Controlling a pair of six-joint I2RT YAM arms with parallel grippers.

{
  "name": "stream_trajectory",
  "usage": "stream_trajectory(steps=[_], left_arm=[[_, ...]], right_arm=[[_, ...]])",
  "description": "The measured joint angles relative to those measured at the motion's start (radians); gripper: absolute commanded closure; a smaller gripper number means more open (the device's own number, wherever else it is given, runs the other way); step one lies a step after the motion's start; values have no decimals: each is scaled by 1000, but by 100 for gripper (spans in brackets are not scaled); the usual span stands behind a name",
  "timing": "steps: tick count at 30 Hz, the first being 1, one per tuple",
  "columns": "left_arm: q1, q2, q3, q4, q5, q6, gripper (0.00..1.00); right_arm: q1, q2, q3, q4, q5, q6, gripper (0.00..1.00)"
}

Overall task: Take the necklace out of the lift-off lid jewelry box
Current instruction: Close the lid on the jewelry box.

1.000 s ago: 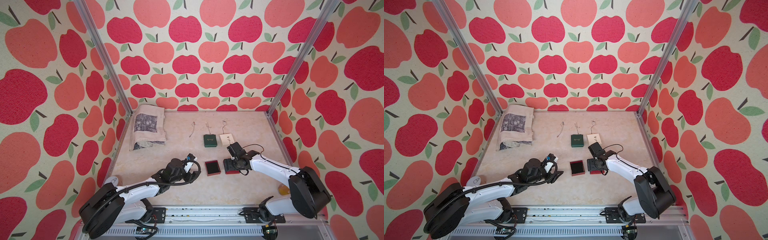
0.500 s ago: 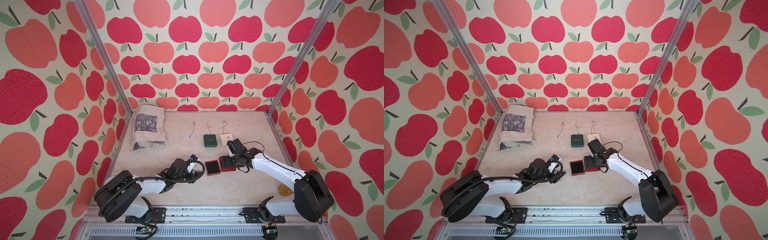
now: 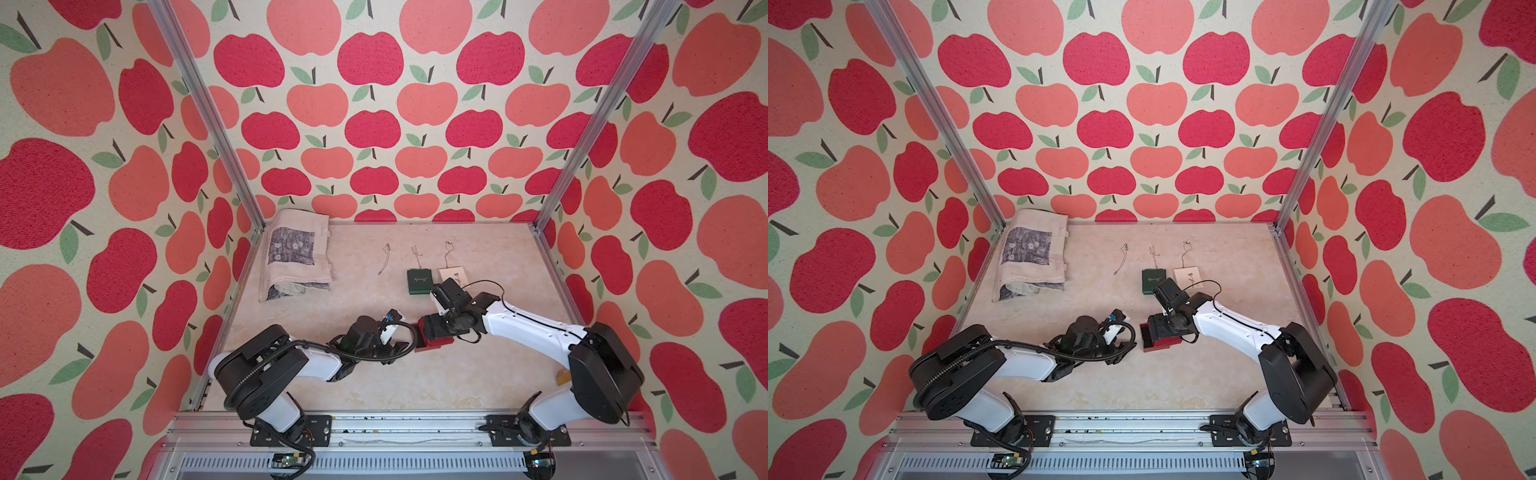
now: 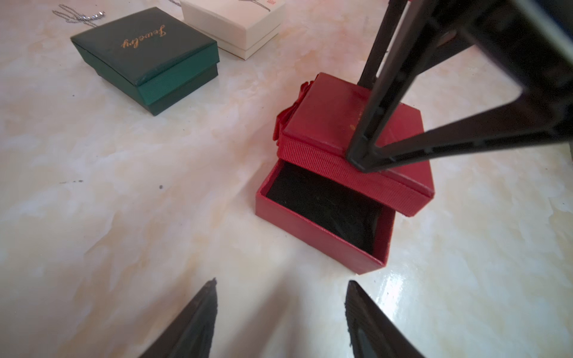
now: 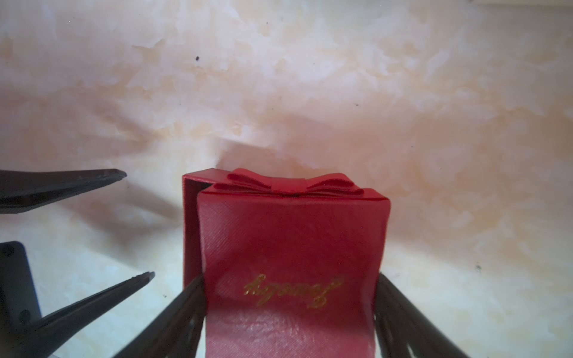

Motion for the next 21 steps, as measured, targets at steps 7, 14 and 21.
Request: stream_trajectory(steps=[7,14,21], left_arm=[[-1,47,34,18,13,20,35],[-1,55,45,20,19,32,36],[-1,77,48,20,39,39,39]], right_arm=[[26,13,31,0,0,7,19],[32,32,49,-2,3,6,19],[41,47,60,-5,5,6,19]])
